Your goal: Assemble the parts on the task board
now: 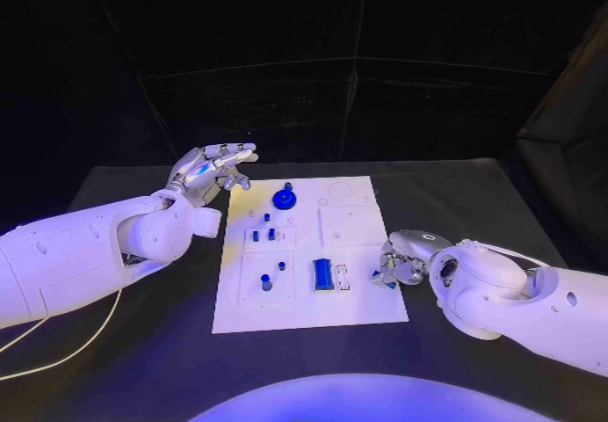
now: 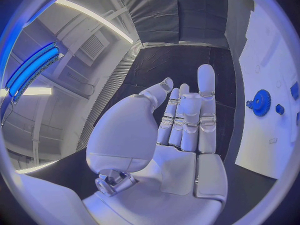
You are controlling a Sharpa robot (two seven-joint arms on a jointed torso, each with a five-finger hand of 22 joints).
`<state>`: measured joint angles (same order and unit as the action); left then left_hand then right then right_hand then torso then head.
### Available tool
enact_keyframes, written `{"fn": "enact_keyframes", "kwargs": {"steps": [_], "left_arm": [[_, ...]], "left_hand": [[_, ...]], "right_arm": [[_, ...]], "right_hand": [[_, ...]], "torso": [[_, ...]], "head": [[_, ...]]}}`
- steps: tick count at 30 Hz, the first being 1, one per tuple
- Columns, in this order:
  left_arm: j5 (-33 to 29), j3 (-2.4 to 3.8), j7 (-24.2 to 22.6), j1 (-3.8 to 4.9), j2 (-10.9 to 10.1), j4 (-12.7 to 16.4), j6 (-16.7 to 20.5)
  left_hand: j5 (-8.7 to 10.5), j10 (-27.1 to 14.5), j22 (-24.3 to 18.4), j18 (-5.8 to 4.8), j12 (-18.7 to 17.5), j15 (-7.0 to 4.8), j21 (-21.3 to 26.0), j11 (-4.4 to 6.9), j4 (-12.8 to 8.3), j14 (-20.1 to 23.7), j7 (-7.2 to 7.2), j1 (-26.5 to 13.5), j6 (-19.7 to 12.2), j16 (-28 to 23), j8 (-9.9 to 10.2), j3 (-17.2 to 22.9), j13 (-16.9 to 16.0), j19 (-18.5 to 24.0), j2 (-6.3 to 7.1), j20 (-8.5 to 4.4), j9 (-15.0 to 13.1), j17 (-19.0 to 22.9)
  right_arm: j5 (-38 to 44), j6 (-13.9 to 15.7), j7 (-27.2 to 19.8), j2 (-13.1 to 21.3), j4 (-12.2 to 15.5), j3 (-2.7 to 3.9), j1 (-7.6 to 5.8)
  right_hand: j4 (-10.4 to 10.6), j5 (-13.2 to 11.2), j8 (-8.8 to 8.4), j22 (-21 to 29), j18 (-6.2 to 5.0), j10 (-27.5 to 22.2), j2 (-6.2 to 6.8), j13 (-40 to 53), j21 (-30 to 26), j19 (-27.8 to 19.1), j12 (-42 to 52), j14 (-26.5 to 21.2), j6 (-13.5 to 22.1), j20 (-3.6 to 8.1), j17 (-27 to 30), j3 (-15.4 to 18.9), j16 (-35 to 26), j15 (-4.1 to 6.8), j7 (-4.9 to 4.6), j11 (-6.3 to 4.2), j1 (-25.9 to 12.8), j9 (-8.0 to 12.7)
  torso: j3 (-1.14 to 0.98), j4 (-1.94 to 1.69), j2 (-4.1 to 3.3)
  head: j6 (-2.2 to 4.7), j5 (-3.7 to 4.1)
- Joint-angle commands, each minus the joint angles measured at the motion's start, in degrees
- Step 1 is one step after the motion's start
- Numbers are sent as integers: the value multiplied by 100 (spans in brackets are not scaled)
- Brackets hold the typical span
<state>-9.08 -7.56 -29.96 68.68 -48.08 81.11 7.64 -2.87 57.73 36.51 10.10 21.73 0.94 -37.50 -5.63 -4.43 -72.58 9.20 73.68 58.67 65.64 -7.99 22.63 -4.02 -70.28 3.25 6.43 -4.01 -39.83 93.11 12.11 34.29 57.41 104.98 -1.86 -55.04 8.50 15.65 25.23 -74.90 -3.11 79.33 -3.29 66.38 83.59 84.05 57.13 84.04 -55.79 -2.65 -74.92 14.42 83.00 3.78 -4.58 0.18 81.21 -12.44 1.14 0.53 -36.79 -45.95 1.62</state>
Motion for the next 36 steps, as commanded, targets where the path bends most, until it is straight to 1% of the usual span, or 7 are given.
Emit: {"fn": "enact_keyframes", "kwargs": {"steps": [1,4,7,14,19,30,36], "left_arm": [[29,5,-10,5,-1,7,-85],[29,5,-8,3,-2,7,-88],[29,5,-4,2,-1,7,-90],[55,5,2,0,-1,11,-91],[62,5,6,0,-4,20,-89],[64,5,12,1,-20,40,-76],[64,5,16,1,-21,50,-79]], "left_hand": [[-2,-35,-6,36,28,-7,25,-8,6,30,26,28,10,-29,-30,-36,8,36,-39,8,7,5],[-2,-35,-6,36,28,-7,25,-8,6,30,26,28,10,-29,-30,-36,8,36,-39,8,7,5],[-2,-35,-6,36,28,-7,25,-8,6,30,26,28,10,-29,-30,-36,8,36,-39,8,7,5],[-2,-39,-8,36,29,-6,27,-8,5,34,25,30,10,-30,-31,-40,9,37,-41,9,7,12],[-2,-39,-8,36,29,-6,27,-8,5,34,25,30,10,-30,-31,-40,9,37,-41,9,7,12],[-2,-39,-8,36,29,-6,27,-8,5,34,25,30,10,-30,-31,-40,9,37,-41,9,7,12],[-2,-39,-8,36,29,-6,27,-8,5,34,25,30,10,-30,-31,-40,9,37,-41,9,7,12]], "right_arm": [[206,-318,180,-47,-23,-43,51],[243,-276,230,-77,-5,-43,52],[259,-174,272,-81,45,-42,52],[264,248,286,-38,216,-40,49],[110,756,190,-38,306,-39,47],[-395,1663,-1,-116,420,-37,45],[-839,1747,63,-227,342,-37,44]], "right_hand": [[-202,-173,-53,-274,45,-6,-170,-18,-5,71,-54,341,-63,65,-147,-218,-25,64,46,-74,377,12],[-445,-311,-76,-281,48,-29,-340,-33,-3,76,-98,344,-128,95,-165,-541,-19,91,77,-105,760,16],[-505,-187,-100,-293,52,-23,-362,-33,3,82,-108,347,-152,97,-180,-681,-13,86,77,-105,785,19],[-493,222,-170,-344,61,39,-216,-7,27,108,-96,361,-196,98,-251,-1014,20,89,89,-115,511,17],[-388,434,-202,-373,67,102,-96,28,41,122,-63,374,-235,109,-314,-1310,52,108,118,-131,269,1],[-107,501,-278,-397,70,158,166,77,50,134,-37,382,-265,116,-357,-1755,71,109,112,-131,-132,-12],[69,620,-303,-406,72,180,295,106,53,138,-17,385,-294,116,-374,-1905,78,108,113,-131,-339,-21]], "torso": [[-3,4,5],[-4,-1,6],[-3,-2,6],[4,1,4],[0,-4,-2],[3,-1,-1],[3,-6,-2]], "head": [[-1,-16],[-3,-19],[1,-21],[11,-15],[8,-24],[-1,-36],[-8,-45]]}}
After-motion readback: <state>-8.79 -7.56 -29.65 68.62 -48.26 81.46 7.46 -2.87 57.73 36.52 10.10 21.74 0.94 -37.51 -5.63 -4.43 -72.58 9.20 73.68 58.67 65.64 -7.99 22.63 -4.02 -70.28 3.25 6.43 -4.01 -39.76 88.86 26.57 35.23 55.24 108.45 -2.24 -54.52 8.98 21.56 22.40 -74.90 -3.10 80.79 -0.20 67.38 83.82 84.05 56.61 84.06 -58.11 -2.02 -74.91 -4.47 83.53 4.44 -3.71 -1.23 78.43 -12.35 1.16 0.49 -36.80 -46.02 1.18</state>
